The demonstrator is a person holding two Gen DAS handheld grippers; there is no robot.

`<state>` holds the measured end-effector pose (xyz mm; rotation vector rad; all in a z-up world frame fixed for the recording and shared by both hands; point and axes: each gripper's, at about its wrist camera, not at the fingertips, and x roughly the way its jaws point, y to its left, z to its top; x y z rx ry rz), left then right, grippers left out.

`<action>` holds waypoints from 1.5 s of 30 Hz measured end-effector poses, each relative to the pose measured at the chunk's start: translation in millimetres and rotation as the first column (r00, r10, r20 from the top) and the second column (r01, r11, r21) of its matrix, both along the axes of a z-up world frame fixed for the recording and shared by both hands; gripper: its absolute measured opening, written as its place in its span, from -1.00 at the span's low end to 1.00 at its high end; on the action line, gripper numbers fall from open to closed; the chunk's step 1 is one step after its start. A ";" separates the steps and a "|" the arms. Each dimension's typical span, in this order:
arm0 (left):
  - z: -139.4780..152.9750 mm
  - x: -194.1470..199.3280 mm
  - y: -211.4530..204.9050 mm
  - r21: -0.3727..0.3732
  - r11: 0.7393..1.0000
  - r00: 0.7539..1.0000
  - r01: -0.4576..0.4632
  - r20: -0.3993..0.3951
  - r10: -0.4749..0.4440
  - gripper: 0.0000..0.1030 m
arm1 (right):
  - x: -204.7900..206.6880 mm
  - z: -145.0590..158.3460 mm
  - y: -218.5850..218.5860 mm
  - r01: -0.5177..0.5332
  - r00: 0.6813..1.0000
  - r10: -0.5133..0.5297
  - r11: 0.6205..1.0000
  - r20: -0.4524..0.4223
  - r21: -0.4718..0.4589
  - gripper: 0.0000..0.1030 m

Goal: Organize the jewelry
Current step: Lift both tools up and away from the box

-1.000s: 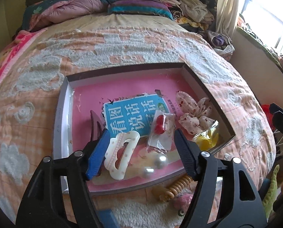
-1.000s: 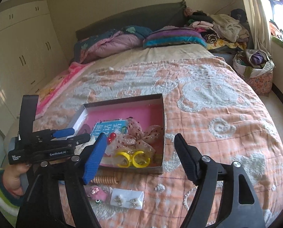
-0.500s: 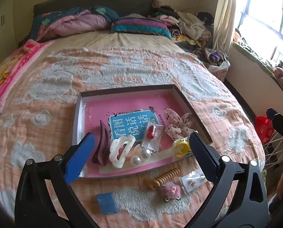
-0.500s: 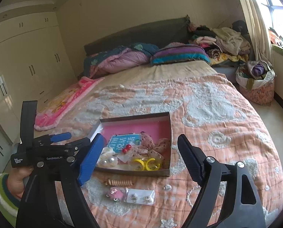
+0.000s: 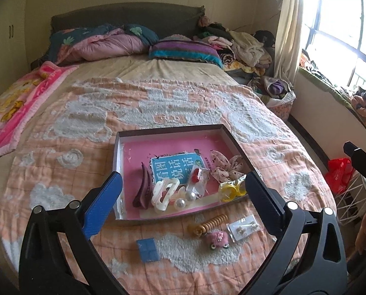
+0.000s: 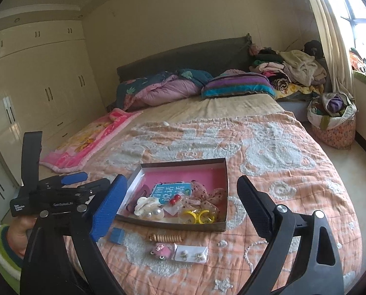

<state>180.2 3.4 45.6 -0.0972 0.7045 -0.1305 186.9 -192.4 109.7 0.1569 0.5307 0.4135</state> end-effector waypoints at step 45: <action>-32.7 -88.7 -12.8 0.057 0.997 0.998 0.046 -0.043 -0.044 0.81 | -68.8 -21.3 7.2 -0.077 0.997 0.075 0.994 -0.024 -0.077 0.76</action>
